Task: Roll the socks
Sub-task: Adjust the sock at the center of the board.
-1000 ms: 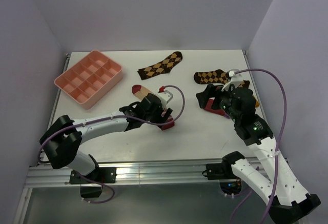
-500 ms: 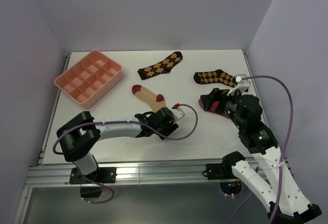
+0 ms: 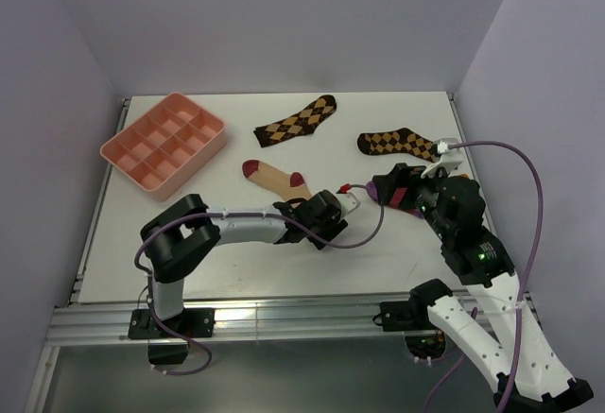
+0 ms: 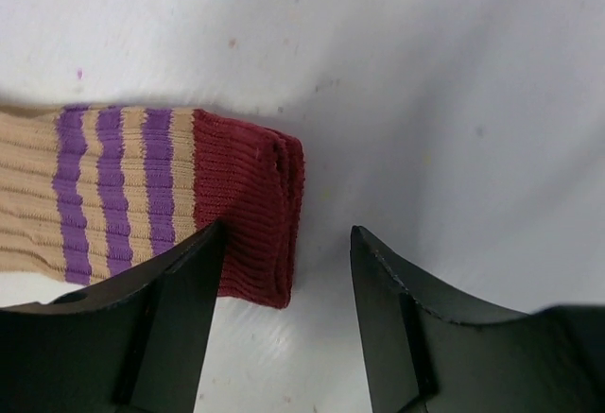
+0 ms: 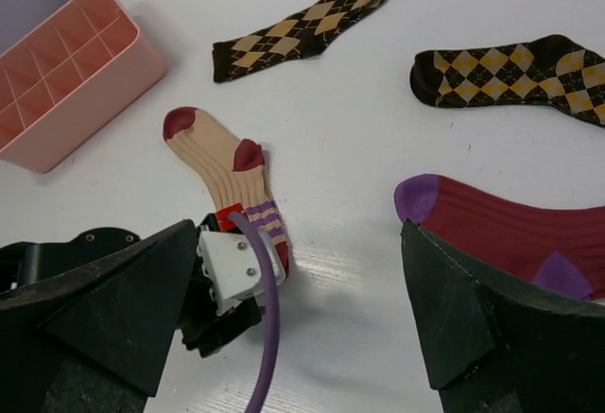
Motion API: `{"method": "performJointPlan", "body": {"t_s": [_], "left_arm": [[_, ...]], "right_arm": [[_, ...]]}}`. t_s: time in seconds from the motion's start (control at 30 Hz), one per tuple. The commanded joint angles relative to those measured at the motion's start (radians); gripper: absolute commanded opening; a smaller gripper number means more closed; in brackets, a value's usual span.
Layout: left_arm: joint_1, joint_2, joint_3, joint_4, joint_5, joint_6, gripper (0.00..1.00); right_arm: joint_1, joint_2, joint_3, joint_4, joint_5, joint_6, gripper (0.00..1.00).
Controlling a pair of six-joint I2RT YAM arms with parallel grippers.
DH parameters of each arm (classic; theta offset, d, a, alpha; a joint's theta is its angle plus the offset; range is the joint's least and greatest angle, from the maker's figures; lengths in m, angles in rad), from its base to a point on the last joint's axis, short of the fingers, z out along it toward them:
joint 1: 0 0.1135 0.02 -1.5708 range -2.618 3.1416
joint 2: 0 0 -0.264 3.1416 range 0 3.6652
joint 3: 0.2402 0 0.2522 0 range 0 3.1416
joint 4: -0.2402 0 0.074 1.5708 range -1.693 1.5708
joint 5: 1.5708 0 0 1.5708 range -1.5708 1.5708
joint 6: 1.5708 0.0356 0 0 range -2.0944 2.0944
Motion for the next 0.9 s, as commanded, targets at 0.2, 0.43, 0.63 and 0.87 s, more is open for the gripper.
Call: {"method": "performJointPlan", "body": {"t_s": [0.2,0.43,0.63,0.87], "left_arm": [[0.002,0.059,0.176,0.007,-0.016,-0.006,0.68],[-0.001,-0.041,0.109,-0.015,-0.062,0.036,0.70],[-0.021,-0.034,0.093,-0.024,-0.080,0.057,0.70],[-0.034,0.005,0.089,-0.018,-0.105,0.123,0.67]], "right_arm": [[0.006,-0.015,0.015,-0.010,0.026,-0.027,0.95],[0.006,-0.058,0.006,-0.016,0.059,-0.036,0.94],[0.004,-0.086,-0.013,0.001,0.089,-0.025,0.94],[0.006,-0.087,-0.007,-0.002,0.103,-0.025,0.93]]}}
